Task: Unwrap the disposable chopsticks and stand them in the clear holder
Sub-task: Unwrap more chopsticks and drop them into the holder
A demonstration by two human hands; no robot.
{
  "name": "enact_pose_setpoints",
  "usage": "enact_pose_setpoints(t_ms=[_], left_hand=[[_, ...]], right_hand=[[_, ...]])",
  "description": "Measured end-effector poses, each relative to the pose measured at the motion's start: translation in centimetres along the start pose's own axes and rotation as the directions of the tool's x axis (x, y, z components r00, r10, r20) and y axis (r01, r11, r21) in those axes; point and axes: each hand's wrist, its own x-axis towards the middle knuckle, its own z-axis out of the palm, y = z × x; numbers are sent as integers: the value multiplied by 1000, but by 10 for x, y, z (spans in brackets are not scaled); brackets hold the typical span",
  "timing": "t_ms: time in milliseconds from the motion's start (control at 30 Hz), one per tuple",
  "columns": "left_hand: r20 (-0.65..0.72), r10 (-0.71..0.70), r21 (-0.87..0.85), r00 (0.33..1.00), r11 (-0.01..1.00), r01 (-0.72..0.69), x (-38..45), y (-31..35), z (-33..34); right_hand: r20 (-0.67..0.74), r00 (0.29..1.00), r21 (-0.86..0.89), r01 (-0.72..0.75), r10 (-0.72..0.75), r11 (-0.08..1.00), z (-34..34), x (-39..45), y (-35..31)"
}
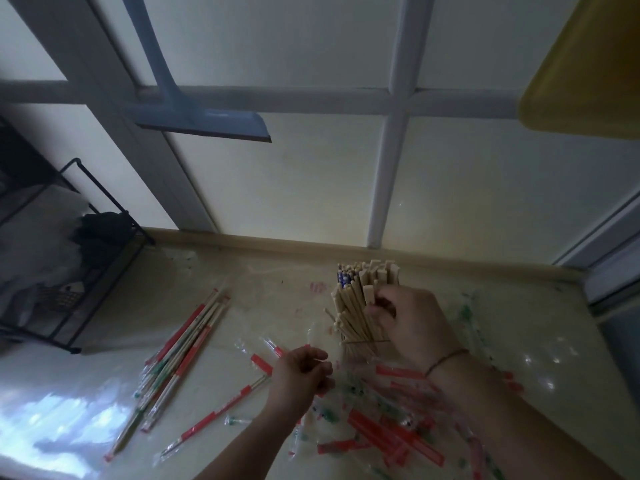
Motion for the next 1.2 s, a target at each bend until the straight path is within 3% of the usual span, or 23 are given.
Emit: enact_pose_setpoints(t_ms=[133,267,367,500,600,733,800,900,1033,1200], left_hand=[[-22,71,189,997,980,-65,2,-4,0],[-39,120,270,992,957,-105,5,-10,-10],[-82,196,330,977,931,-159,9,-14,-29],[-229,233,367,945,920,-138,13,-24,-70],[-313,264,452,912,886,-101,15,-39,-108],[-405,314,630,859,777,12,12,-55,-161],[-409,368,719,835,693,47,14,-63,-183],[-358,379,836,853,538,112,21,-69,-203],[-288,341,916,895,370,154,33,-69,-216],[-116,375,982,920,181,51,44,-68,-221]], right_hand=[[-4,999,-68,-33,33,997,17,-3,13],[-24,1000,-87,-17,15,996,20,-5,19],[-157,988,-6,-2,1,1000,8,-11,10],[-491,844,-11,240,-214,971,-8,-20,-28],[-523,781,32,420,-343,907,-1,-19,-70],[-325,826,178,532,-460,828,54,-10,-120],[-144,884,242,467,-444,850,96,-4,-134],[160,930,166,306,-332,937,153,7,-140],[471,864,25,191,-180,981,203,24,-139],[570,821,-84,105,-38,991,238,40,-130]])
